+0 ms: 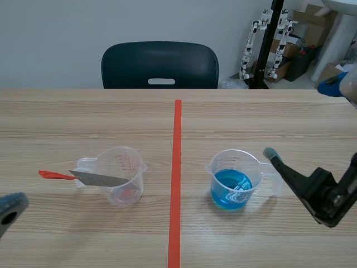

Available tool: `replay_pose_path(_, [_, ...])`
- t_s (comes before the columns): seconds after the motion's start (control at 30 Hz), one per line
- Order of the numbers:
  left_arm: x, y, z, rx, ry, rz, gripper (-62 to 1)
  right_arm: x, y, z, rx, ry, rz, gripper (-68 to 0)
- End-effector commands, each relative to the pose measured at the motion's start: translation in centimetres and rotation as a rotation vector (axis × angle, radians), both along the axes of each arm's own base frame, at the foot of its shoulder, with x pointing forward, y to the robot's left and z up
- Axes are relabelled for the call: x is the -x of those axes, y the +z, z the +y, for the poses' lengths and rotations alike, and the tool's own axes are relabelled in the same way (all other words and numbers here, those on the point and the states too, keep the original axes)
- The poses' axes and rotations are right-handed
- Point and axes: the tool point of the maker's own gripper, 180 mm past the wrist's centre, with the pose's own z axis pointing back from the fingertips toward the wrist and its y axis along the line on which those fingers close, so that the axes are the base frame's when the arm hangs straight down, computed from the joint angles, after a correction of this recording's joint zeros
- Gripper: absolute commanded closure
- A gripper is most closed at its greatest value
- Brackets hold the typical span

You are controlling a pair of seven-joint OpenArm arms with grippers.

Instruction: Do the redox reaction experiment. lift the metal plate out of the left beaker

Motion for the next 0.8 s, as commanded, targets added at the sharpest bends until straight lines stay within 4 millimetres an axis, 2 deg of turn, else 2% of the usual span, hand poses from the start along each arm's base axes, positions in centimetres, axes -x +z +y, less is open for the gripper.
replay_pose_path(0.0, [0.1,0.5,-0.3,0.026,0.002,-0.004,-62.3,-0.7,0.5,0.1,-0.012,0.008,-0.031,-67.9])
replay_pose_path(0.23, [0.1,0.5,-0.3,0.026,0.002,-0.004,-62.3,-1.9,-1.1,0.6,-0.033,0.049,-0.016,-67.9])
replay_pose_path(0.43, [0.0,0.2,-0.1,0.014,0.010,0.008,-62.3,-2.4,-2.1,2.5,-0.065,0.127,-0.008,-67.9])
replay_pose_path(0.6, [-0.3,-1.8,0.4,-0.044,0.044,0.091,-62.3,-2.2,-2.6,4.6,-0.087,0.202,0.005,-67.9])
replay_pose_path(0.77, [-0.4,-3.7,1.9,-0.031,0.088,0.141,-62.3,-1.9,-3.2,6.9,-0.078,0.280,-0.004,-67.9])
